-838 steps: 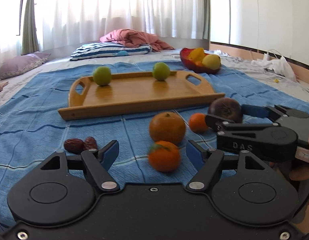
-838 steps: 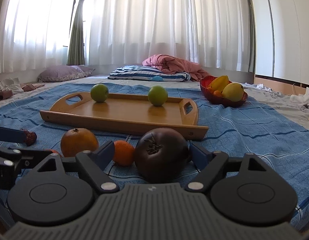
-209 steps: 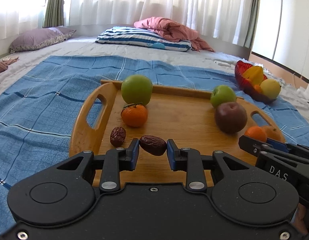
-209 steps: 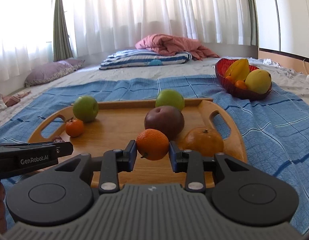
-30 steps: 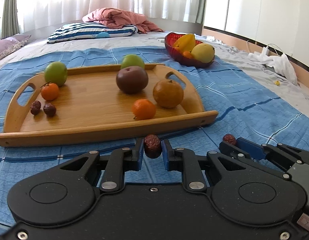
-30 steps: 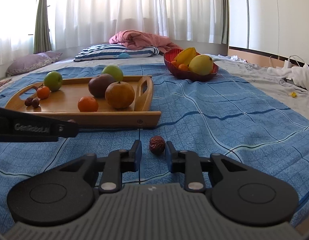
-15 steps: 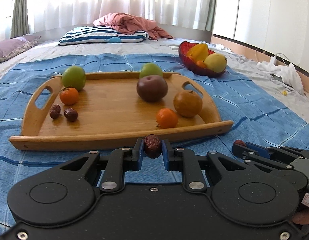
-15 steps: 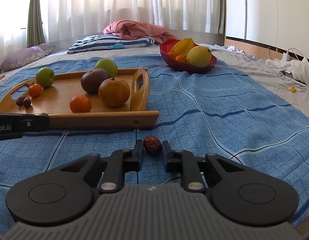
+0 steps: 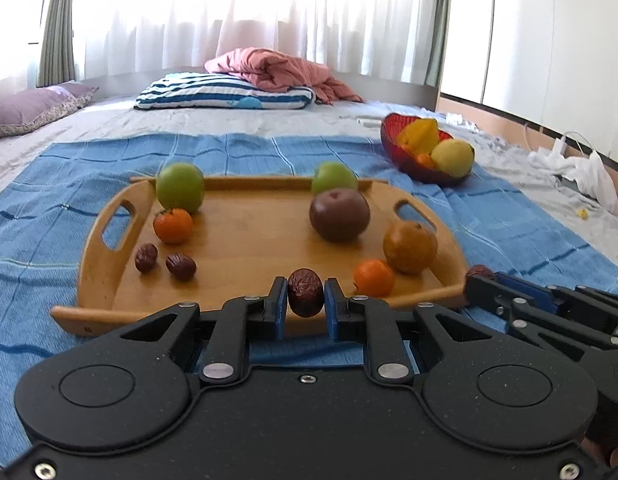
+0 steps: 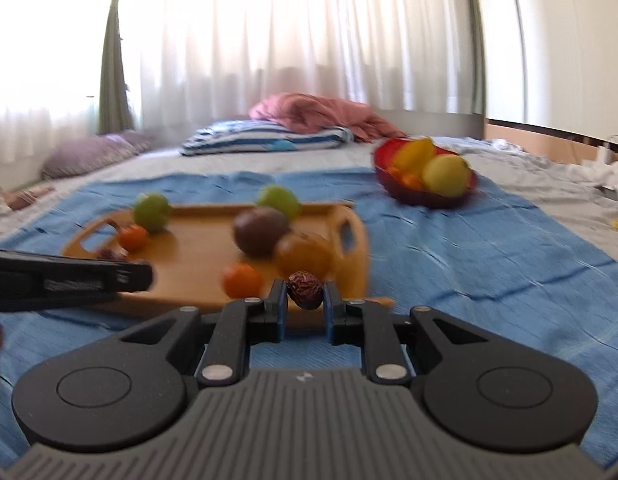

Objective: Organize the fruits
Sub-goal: 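Carry both dates up and over the tray with both tools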

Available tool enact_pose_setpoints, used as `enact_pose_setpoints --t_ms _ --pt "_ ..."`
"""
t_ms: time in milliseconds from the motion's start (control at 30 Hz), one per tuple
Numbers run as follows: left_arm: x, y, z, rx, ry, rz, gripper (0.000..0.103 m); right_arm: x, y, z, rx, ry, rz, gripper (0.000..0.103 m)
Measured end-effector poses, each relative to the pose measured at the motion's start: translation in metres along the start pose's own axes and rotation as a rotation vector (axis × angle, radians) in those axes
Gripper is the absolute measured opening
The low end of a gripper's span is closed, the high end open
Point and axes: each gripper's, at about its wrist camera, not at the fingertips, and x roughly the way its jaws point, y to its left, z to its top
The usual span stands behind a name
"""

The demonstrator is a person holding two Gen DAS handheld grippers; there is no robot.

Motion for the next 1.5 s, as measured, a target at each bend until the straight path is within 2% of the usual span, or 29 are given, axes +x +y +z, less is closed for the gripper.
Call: enact_pose_setpoints --t_ms 233,433,767,1033,1500 --pt "0.009 0.019 0.014 -0.033 -0.013 0.022 0.019 0.018 0.021 0.015 0.010 -0.005 0.072 0.022" --pt "0.018 0.034 0.016 -0.071 -0.015 0.022 0.019 0.034 0.036 0.017 -0.005 -0.009 0.098 0.022" --pt "0.034 0.045 0.022 -0.068 -0.020 0.026 0.019 0.053 0.052 0.022 -0.045 -0.023 0.123 0.023" --pt "0.063 0.056 0.042 -0.069 0.013 0.043 0.019 0.080 0.057 0.030 -0.039 0.025 0.135 0.023" --pt "0.090 0.057 0.038 -0.055 0.076 0.065 0.019 0.115 0.049 0.031 -0.025 0.136 0.136 0.023"
